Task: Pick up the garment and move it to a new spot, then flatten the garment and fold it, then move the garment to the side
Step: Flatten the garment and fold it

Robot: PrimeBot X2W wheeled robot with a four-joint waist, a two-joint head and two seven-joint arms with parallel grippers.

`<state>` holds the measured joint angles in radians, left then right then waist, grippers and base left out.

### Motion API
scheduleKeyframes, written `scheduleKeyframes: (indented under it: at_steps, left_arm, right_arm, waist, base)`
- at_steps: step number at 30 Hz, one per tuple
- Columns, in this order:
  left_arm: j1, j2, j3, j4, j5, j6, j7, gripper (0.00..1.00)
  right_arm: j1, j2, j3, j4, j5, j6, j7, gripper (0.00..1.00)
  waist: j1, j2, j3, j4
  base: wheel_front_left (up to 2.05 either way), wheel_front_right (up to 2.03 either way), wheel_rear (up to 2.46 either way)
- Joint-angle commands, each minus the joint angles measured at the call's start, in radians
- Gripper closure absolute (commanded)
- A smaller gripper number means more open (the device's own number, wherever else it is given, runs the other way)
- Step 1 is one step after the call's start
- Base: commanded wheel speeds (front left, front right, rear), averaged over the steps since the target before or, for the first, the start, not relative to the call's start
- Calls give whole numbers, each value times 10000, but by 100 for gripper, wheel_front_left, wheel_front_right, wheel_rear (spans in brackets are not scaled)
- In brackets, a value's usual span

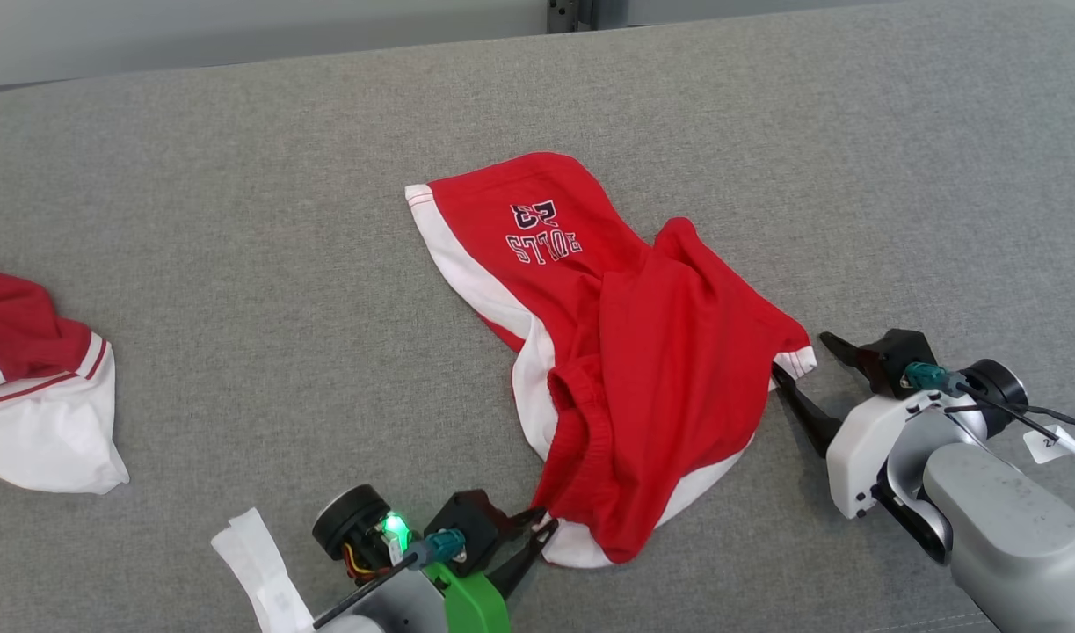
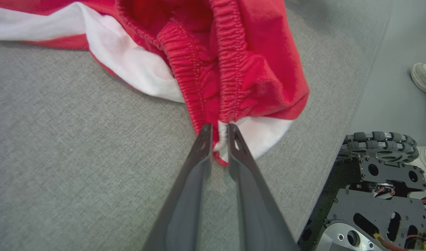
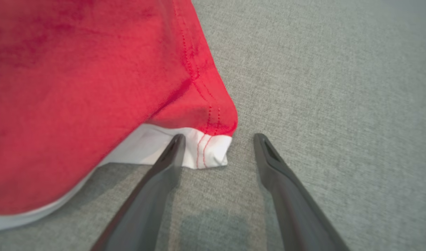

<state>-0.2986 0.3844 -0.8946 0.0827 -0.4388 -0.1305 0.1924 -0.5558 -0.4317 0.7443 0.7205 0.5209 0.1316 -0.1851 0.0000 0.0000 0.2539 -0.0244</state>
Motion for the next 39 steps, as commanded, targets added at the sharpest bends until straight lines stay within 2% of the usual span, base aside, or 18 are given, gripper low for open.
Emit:
scheduleKeyframes:
  at_steps: [1,2,3,4,5,10,15,19,22,27,30,33,36,39]
  left_arm:
    - [-47,-14,21,91,-112,52,-58,93]
    - [-41,-27,12,131,-127,51,-94,100]
    - [-28,-41,11,180,-158,51,-112,100]
    - [15,-44,10,272,-229,50,-107,100]
    - [34,-35,-11,333,-242,49,-108,100]
    - [209,36,34,449,-452,45,-229,100]
    - [575,220,406,-229,-1044,175,-474,100]
    - [1170,312,1077,-1834,-2118,347,-763,100]
    - [1553,541,1713,-3538,-2937,564,-896,100]
    - [1556,831,2616,-6223,-3725,914,-808,100]
    - [923,849,3056,-7340,-4210,1057,-419,100]
    - [-211,868,3540,-7670,-4756,1167,274,100]
    - [-1823,812,4124,-7216,-5379,1335,1126,100]
    - [-3839,567,4752,-5900,-5950,1625,1924,100]
  right_arm:
    - [73,34,201,80,111,-15,159,11]
    - [88,25,304,52,173,-15,205,38]
    - [99,12,413,12,252,-11,226,59]
    - [122,1,512,-40,375,-8,274,92]
    - [169,-14,651,-111,523,-8,376,100]
    - [357,-480,977,-769,1600,-9,435,100]
    - [643,-1379,294,-1961,3158,-11,83,100]
    - [1382,-2526,-770,-3615,4663,-11,-131,100]
    - [2149,-3503,-1781,-5327,5731,-11,-237,100]
    - [3228,-4758,-3605,-8181,6834,-9,-412,100]
    - [3535,-5201,-4635,-9477,7280,-9,-363,100]
    - [3380,-5583,-5510,-10084,7501,-9,-18,100]
    - [2567,-5594,-5958,-10232,7742,-9,564,100]
    - [1096,-5214,-5897,-9653,7912,-8,1449,100]
  waist:
    - [0,0,14,6]
    - [0,0,20,5]
    - [0,0,18,1]
    - [0,0,10,-8]
    - [0,0,-5,-21]
    - [0,0,-241,-90]
    - [0,0,-685,-167]
    - [0,0,-1046,-305]
    - [0,0,-1200,-462]
    - [0,0,-1117,-842]
    - [0,0,-840,-947]
    - [0,0,-413,-943]
    - [0,0,241,-924]
    - [0,0,1059,-913]
  base:
    - [0,0,0]
    - [0,0,0]
    - [0,0,0]
    - [0,0,0]
    - [0,0,0]
    - [0,0,0]
    - [0,0,0]
    - [0,0,0]
    - [0,0,0]
    - [0,0,0]
    - [0,0,0]
    - [0,0,0]
    - [0,0,0]
    - [0,0,0]
